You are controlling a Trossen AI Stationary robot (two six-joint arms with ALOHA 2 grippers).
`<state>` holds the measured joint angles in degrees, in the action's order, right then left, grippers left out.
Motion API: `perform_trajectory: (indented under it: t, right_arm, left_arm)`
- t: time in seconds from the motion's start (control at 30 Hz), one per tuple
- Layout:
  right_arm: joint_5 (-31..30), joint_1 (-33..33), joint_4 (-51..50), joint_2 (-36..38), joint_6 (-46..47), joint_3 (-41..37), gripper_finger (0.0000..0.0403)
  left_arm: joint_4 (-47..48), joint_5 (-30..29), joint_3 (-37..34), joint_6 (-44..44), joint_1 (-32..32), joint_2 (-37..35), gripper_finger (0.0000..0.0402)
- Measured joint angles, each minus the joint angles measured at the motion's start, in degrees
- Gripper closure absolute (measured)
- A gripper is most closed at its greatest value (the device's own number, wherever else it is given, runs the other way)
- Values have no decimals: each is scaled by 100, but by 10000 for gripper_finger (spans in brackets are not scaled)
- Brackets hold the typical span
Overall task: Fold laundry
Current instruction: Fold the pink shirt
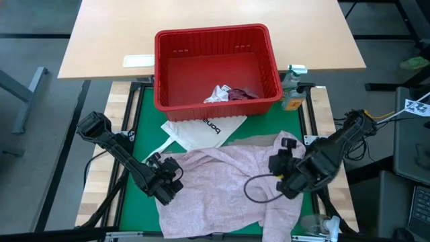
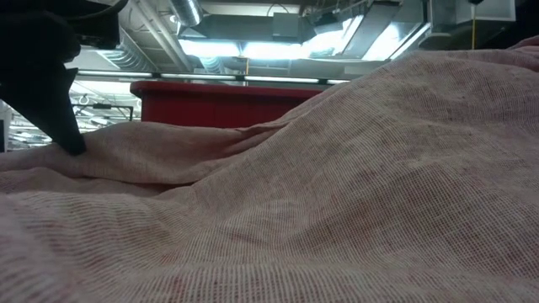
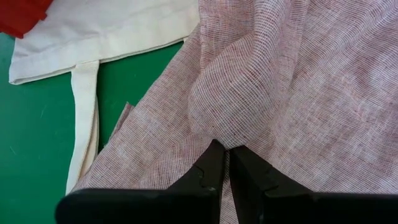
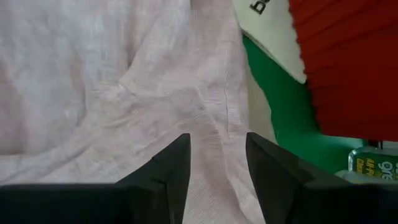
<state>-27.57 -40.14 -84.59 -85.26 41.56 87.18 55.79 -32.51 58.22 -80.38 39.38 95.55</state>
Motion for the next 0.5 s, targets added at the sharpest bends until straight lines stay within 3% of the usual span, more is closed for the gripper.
perform_trajectory:
  t: [0.27, 0.4, 0.5]
  right_arm:
    - [968, 814, 349, -13, -1162, -575, 248]
    - [1092, 1188, 351, -13, -1209, -742, 249]
    - [1536, 1405, 358, -13, -1210, -752, 249]
  left_arm:
    - [-4, -2, 0, -1, 0, 0, 385]
    - [-7, -2, 0, -2, 0, 0, 385]
    - [-27, -2, 0, -1, 2, 0, 385]
